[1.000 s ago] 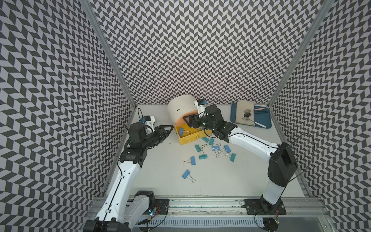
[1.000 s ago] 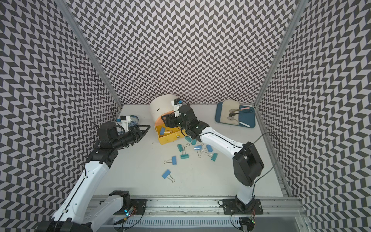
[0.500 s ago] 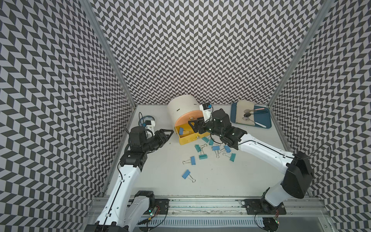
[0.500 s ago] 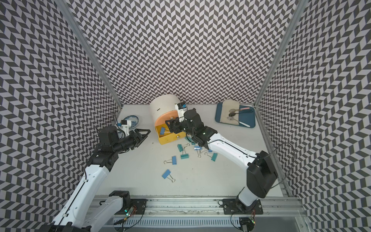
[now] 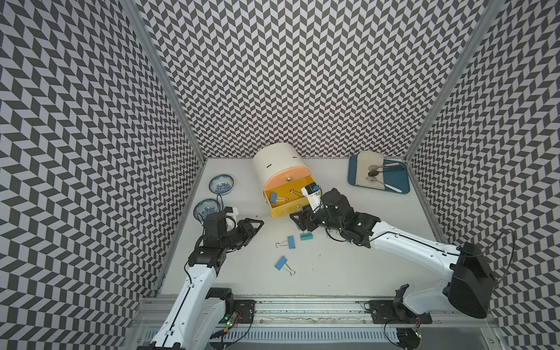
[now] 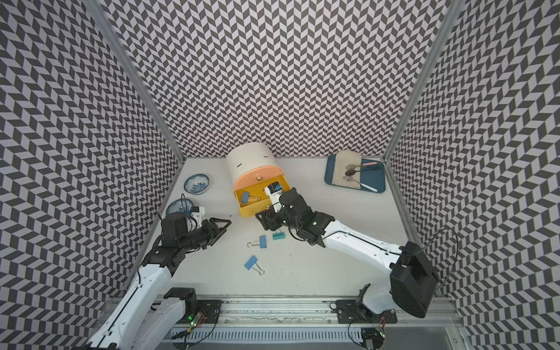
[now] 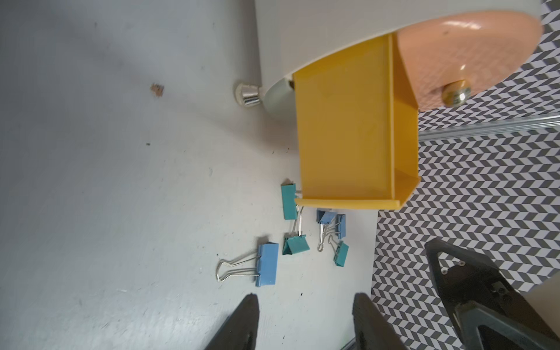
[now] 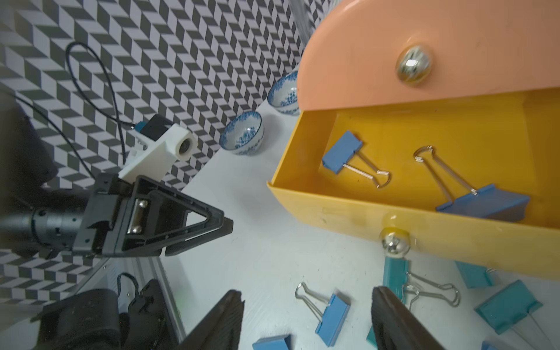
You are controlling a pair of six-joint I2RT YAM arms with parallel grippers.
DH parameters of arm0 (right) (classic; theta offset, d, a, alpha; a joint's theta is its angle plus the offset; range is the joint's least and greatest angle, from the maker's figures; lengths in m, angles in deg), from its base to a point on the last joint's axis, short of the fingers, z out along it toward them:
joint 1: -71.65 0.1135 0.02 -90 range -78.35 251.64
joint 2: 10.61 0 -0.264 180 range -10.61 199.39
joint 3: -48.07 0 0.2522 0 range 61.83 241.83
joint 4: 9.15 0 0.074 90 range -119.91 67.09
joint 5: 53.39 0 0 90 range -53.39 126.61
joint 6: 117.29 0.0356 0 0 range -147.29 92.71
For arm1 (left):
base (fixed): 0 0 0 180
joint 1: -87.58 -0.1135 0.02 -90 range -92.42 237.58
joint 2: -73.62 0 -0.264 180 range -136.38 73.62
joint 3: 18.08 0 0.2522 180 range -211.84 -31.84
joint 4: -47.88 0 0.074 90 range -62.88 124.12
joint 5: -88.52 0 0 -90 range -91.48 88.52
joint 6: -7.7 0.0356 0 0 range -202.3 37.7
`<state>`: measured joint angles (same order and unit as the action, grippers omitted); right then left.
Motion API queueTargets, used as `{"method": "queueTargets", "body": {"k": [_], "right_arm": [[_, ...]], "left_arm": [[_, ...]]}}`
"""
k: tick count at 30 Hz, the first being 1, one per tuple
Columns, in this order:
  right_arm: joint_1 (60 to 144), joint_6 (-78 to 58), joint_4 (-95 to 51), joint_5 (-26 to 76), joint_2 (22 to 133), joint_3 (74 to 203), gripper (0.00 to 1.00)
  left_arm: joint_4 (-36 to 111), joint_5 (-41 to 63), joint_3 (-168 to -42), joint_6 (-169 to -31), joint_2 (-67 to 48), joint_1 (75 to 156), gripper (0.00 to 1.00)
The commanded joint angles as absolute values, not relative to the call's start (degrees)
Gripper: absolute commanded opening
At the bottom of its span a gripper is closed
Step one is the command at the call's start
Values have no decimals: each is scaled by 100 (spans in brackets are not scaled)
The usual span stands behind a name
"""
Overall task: Put the binder clips in the drawer according to color
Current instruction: Pick up the binder clip at the center of the board.
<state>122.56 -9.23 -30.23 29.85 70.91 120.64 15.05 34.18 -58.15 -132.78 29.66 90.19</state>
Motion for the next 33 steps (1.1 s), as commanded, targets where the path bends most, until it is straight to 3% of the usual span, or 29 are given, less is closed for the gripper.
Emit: {"method": "queueTargets", "body": {"k": [1,14,33], "right_arm": [[12519,-1058,-3109,2834,6847,11827,70],[13513,-1113,-3368,2910,7379,11596,70],[14037,-1408,-3581,3223,8472,11872,75]], "left_arm": [[1678,3408,-5541,-13358,3174,9022,54],[1602,3272,-5155,-13209,3205,9039,53],[1734,3183,-4727,-13362,3258,9030,53]]}}
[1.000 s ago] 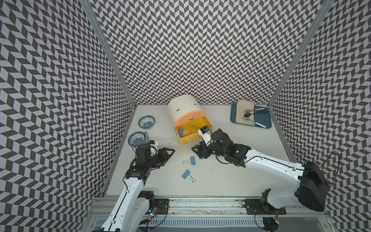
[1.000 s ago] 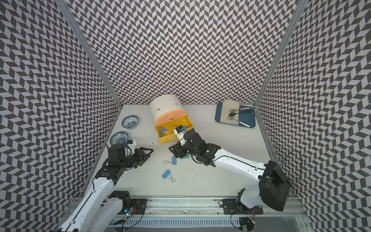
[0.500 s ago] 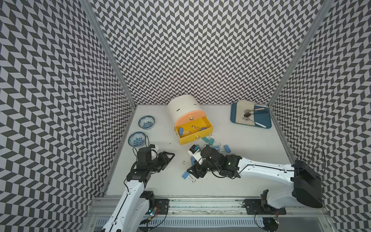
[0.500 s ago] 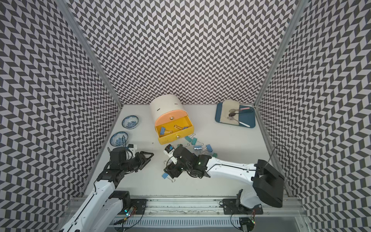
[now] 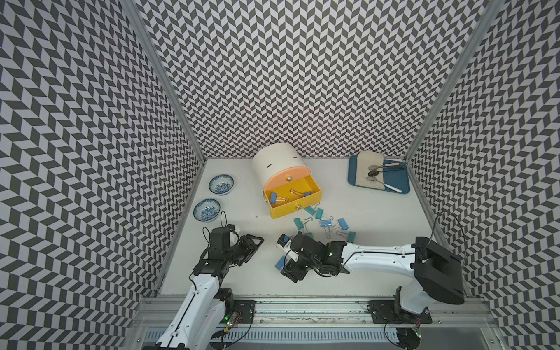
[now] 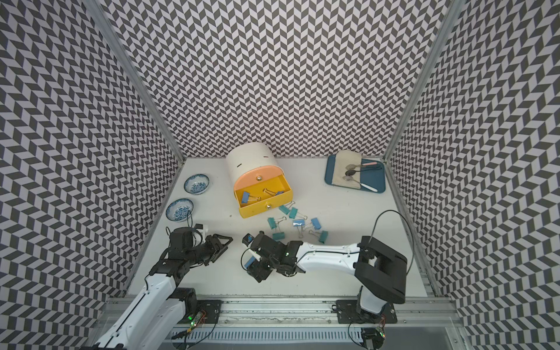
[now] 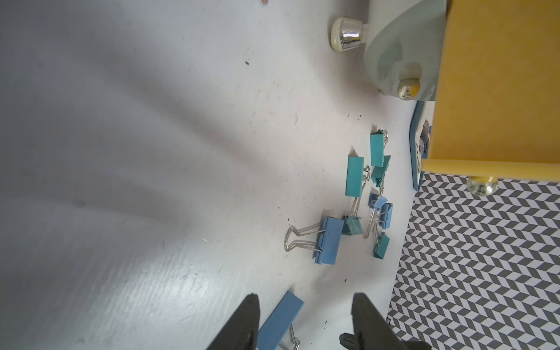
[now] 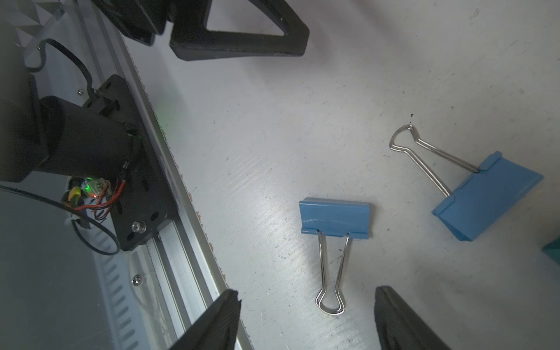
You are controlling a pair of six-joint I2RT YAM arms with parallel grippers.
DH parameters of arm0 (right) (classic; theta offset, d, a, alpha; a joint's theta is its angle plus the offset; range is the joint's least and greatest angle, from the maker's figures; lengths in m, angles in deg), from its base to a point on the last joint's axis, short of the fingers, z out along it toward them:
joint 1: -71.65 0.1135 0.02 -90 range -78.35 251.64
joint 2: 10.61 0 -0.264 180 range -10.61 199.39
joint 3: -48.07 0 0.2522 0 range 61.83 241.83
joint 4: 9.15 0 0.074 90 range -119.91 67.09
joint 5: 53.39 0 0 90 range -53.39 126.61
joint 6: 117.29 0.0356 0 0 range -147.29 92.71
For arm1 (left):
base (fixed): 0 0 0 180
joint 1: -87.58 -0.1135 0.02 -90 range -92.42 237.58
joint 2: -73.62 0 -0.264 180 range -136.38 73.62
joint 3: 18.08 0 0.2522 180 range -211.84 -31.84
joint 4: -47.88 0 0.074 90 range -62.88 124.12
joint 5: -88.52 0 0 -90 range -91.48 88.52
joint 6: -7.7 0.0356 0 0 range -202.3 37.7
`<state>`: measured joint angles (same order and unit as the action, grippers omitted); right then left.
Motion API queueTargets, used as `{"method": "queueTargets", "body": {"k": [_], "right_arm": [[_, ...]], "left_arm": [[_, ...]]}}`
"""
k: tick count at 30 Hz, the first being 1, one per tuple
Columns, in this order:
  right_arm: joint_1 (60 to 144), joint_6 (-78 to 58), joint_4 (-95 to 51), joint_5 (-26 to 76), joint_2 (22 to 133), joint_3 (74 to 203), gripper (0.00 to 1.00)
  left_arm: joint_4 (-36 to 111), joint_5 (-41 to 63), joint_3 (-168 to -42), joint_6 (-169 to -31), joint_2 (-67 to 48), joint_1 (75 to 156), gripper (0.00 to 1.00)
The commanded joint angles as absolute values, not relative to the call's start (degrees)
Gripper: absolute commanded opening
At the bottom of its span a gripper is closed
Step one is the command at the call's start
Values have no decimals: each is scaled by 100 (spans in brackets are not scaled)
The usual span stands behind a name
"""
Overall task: Put the binder clips in the drawer according to color
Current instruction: Pick up the binder clip at the center of the board.
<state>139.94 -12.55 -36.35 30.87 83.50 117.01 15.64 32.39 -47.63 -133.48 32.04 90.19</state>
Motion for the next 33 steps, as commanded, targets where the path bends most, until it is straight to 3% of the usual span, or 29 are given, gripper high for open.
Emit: {"method": "queueTargets", "body": {"k": [1,33], "right_arm": [[14038,-1448,-3592,3239,8515,11907,75],[14071,-1852,-4091,3753,9909,13176,75]], "left_arm": [[1733,3183,-4731,-13362,3258,9028,53],[1812,3100,-4766,-13486,3223,9021,54]]}}
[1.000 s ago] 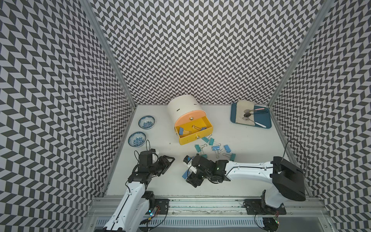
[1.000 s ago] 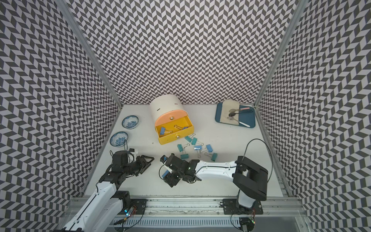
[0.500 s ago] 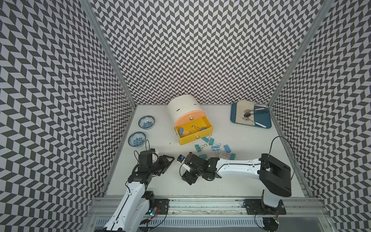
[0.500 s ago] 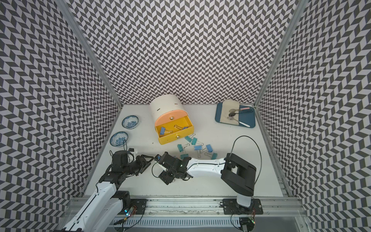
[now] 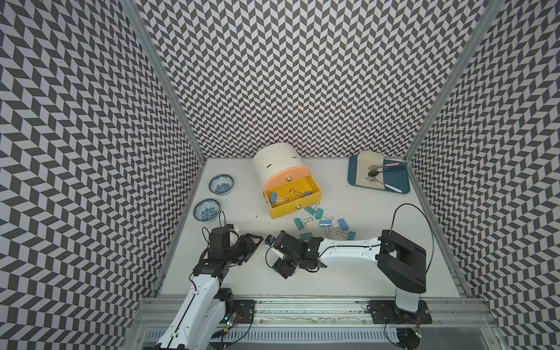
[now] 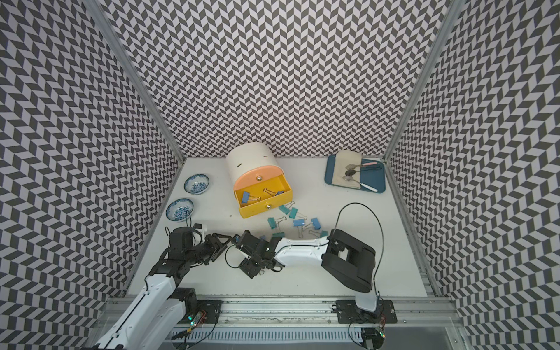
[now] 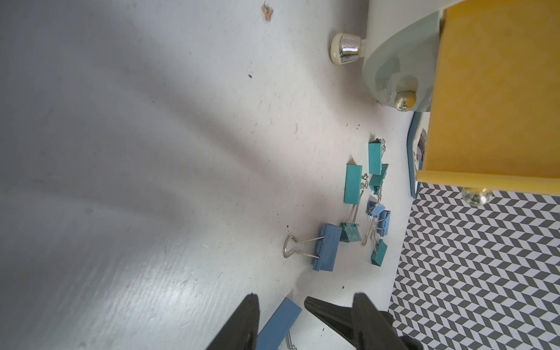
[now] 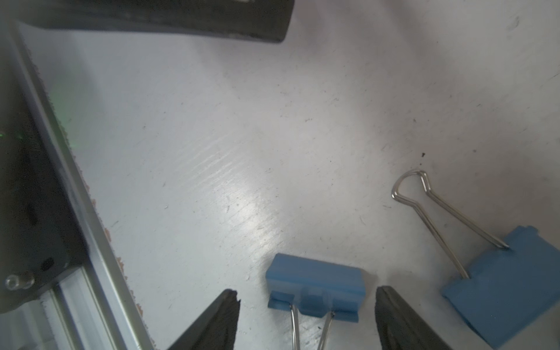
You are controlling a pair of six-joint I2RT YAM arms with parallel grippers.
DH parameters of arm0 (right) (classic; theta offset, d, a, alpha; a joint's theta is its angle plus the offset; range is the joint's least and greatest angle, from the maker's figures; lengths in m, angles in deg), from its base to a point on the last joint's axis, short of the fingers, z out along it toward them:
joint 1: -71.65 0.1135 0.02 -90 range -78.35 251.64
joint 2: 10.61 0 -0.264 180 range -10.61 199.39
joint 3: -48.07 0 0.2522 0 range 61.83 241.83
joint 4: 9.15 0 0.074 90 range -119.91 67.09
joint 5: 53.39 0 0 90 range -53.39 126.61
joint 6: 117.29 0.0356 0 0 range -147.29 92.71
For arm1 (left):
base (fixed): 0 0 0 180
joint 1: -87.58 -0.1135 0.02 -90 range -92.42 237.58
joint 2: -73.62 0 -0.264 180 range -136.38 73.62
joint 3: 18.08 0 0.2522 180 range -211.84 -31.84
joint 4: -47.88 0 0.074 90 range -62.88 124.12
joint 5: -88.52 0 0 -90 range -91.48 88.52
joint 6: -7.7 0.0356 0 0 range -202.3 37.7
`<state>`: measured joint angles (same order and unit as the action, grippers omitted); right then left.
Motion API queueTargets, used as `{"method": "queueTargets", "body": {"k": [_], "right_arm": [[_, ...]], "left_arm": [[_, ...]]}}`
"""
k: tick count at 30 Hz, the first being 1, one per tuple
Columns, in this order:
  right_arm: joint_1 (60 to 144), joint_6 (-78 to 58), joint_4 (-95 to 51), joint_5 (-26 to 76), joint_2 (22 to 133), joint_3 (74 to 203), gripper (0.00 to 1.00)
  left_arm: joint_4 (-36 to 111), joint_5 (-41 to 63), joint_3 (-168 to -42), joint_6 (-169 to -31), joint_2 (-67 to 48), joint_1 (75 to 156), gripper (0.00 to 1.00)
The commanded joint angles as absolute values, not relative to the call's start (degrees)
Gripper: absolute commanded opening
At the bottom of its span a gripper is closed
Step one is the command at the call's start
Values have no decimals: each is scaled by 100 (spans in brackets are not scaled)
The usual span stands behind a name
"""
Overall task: Put the binder clips in the drawer according to color
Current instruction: Pick up the binder clip at the center of the board.
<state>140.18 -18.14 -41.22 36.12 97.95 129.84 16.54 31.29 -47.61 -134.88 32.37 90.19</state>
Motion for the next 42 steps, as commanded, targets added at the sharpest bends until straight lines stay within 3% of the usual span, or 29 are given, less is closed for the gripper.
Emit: {"method": "queueTargets", "body": {"k": [1,32,42], "right_arm": [[14075,-1859,-4105,3787,9937,13200,75],[14248,-1701,-4132,4131,10161,13168,68],[14248,-1683,-4182,4232,10134,13190,58]], "left_arm": [[1821,3113,-4766,-13486,3214,9021,54],[1891,3154,-4713,-13556,3258,9021,54],[1892,3153,-4757,-13542,3251,9021,54]]}}
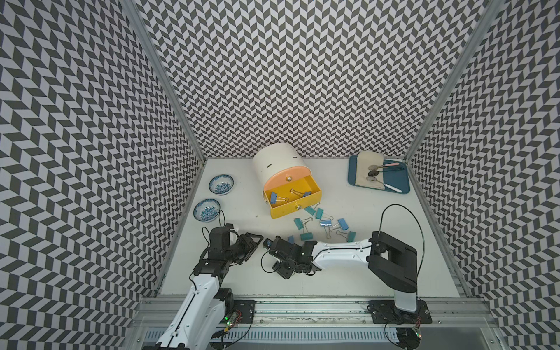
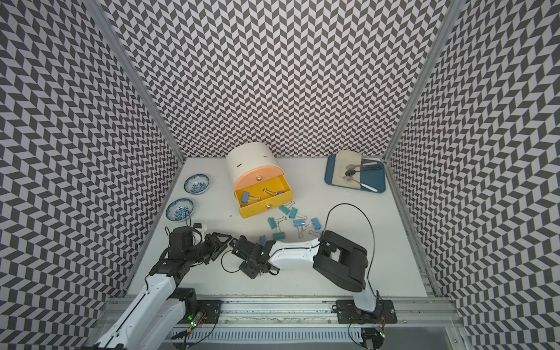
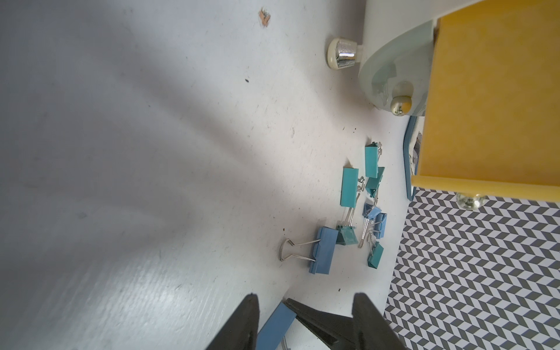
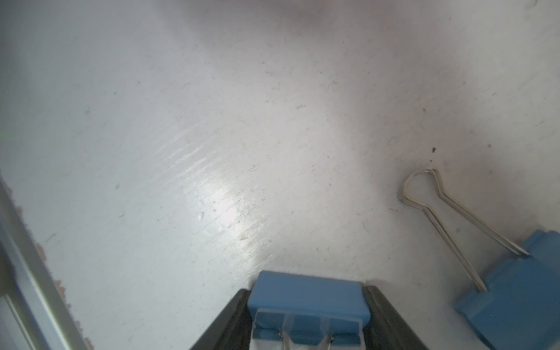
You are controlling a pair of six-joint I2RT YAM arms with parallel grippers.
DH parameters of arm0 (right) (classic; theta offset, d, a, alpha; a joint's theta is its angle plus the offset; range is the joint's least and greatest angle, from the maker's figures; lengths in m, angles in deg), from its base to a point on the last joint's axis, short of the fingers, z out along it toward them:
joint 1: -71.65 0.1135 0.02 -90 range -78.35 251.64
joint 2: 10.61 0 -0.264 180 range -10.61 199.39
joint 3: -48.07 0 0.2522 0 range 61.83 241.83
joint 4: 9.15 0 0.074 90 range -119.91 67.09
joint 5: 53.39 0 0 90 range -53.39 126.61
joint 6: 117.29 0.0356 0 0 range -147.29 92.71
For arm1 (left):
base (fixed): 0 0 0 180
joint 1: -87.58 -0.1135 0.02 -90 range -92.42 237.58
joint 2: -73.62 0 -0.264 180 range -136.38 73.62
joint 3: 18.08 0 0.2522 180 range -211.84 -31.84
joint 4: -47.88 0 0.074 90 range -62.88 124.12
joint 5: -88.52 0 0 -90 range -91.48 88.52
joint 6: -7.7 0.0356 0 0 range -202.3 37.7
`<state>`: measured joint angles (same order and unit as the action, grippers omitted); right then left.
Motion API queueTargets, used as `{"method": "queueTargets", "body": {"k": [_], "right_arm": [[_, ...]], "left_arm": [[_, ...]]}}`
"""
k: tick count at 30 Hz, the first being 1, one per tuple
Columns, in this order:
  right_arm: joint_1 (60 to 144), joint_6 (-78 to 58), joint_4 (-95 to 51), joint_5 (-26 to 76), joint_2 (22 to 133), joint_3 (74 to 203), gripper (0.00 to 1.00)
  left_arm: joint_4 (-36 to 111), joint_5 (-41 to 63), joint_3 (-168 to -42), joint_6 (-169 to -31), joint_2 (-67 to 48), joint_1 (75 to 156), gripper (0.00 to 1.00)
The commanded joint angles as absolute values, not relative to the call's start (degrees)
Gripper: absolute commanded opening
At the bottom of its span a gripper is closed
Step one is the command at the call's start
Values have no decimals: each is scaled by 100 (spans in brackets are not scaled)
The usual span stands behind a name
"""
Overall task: Put the binder clips in the drawer according to color
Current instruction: Pick up the binder clip at the center of the board.
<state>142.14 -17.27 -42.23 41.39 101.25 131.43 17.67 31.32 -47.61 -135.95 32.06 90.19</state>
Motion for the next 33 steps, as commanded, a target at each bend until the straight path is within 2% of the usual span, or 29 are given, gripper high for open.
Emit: {"method": "queueTargets", "body": {"k": [1,16,33], "right_arm": [[14248,-1683,-4173,4235,10090,13175,57],[14240,-1510,-4192,4386,9137,13133,48],[13890,-1323,-4499,4589,8133,13635,46]], "left_arm": [[1892,3157,-4765,-13549,3250,9021,54],[1808,3208,-5437,-13609,3209,9021,54],[1584,3227,-6580,-13637,3163,9012,54]]}}
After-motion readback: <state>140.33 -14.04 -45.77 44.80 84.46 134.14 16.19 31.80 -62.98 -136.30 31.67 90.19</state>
